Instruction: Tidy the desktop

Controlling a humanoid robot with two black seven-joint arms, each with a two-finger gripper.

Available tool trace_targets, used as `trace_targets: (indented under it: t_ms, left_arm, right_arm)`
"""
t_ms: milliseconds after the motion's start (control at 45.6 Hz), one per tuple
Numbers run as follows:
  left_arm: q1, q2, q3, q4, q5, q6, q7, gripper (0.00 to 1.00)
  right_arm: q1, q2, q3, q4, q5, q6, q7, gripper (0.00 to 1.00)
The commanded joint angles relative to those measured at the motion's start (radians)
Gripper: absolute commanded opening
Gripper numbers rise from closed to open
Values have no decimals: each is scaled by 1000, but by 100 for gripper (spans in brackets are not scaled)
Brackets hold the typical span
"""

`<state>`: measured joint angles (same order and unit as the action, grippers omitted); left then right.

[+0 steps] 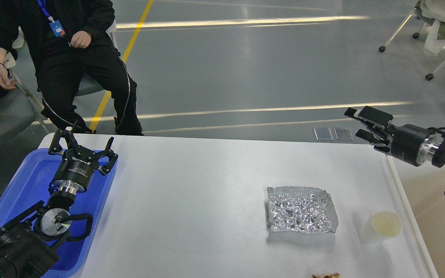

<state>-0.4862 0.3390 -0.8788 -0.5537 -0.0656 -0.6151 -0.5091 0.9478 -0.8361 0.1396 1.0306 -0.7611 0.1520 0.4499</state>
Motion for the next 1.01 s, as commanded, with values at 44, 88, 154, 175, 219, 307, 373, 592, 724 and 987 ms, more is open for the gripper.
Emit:
trace_targets:
  t_ms: [44, 88, 154, 175, 219, 307, 373, 592, 724, 987]
  left_arm:
    - [0, 0, 0, 0, 0, 0, 0, 100]
    - [0, 0, 0, 0, 0, 0, 0, 100]
    - [0, 0, 0, 0, 1, 0, 0, 100]
    - [0, 0, 0, 0, 0, 0, 0, 100]
    - [0, 0, 0, 0, 0, 0, 1, 100]
    - [0, 0, 0, 0, 0, 0, 0, 100]
    - [0, 0, 0, 0, 1, 0, 0, 100]
    - [0, 0, 0, 0, 1, 0, 0, 100]
    - [0, 0, 0, 0, 0, 0, 0, 100]
    - [0, 0, 0, 0, 0, 0, 0, 100]
  right_arm:
    - [118, -51, -176, 32, -239, -2, 0, 100]
    - [132, -57, -204, 40, -276, -2, 0, 100]
    - [144, -67, -256, 52, -346, -12, 1, 100]
    - [146, -69, -274, 55, -366, -21, 4, 100]
    - [146, -69, -304, 65, -402, -55, 7, 99]
    - [131, -69, -350, 59, -452, -191, 9, 98]
    - [114, -69, -418, 58, -477, -343, 9, 99]
    - [118, -69, -610, 16, -535, -446, 12, 100]
    - [108, -69, -635, -3, -541, -445, 16, 100]
    - [111, -107, -670, -14, -468, -295, -63, 100]
